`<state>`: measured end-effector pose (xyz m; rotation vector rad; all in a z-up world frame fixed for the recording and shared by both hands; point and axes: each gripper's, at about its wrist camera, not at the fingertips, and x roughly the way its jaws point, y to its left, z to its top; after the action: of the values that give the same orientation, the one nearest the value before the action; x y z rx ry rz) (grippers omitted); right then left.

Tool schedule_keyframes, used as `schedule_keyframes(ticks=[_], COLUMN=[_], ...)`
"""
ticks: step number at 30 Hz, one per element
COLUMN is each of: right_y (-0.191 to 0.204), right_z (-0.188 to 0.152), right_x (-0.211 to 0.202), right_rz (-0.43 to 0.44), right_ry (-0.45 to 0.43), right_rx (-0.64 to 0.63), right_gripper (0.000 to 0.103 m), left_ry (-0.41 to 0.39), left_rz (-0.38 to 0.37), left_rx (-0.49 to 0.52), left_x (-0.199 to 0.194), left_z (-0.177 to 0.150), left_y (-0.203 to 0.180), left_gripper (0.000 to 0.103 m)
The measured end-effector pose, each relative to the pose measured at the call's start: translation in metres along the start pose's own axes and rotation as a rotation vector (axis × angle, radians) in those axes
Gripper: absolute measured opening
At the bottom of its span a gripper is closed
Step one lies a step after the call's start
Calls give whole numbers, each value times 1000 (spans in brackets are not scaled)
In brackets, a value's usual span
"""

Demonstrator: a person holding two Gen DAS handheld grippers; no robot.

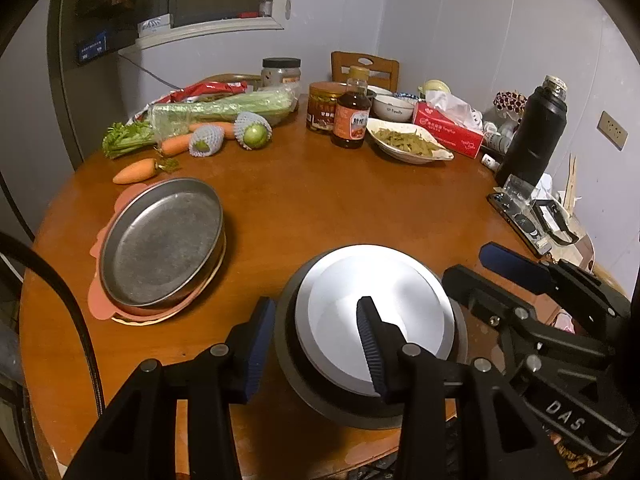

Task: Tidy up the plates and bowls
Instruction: 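Lower the white plate into the steel bowl and open the left tool, then grasp the steel bowl rim with the left tool and lift it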

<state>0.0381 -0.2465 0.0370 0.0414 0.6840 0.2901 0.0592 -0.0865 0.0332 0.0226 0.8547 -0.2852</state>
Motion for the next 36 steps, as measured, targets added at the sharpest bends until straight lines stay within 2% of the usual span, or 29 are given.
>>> schedule_keyframes(ticks=[7, 10, 15, 21, 30, 36], right_y=[-1, -2, -6, -13, -17, -25], right_z=[3, 3, 2, -2, -9, -18], right_x=[-9, -11, -14, -12, 0, 23], right_rz=[-12, -17, -29, -45, -17, -3], right_ry=[-11, -12, -8, 8, 51, 123], right_rx=[4, 6, 11, 37, 82, 128], right_gripper=[50, 55, 58, 62, 63, 63], left_ry=[-25, -24, -19, -8, 39, 96], left_rz=[12, 17, 25, 5, -61, -79], left_rx=[-8, -17, -28, -62, -116, -133], left_x=[-12, -14, -16, -16, 4, 30], left_z=[-2, -3, -9, -16, -16, -18], left_y=[4, 7, 12, 20, 25, 25], left_gripper=[48, 49, 52, 61, 65, 67])
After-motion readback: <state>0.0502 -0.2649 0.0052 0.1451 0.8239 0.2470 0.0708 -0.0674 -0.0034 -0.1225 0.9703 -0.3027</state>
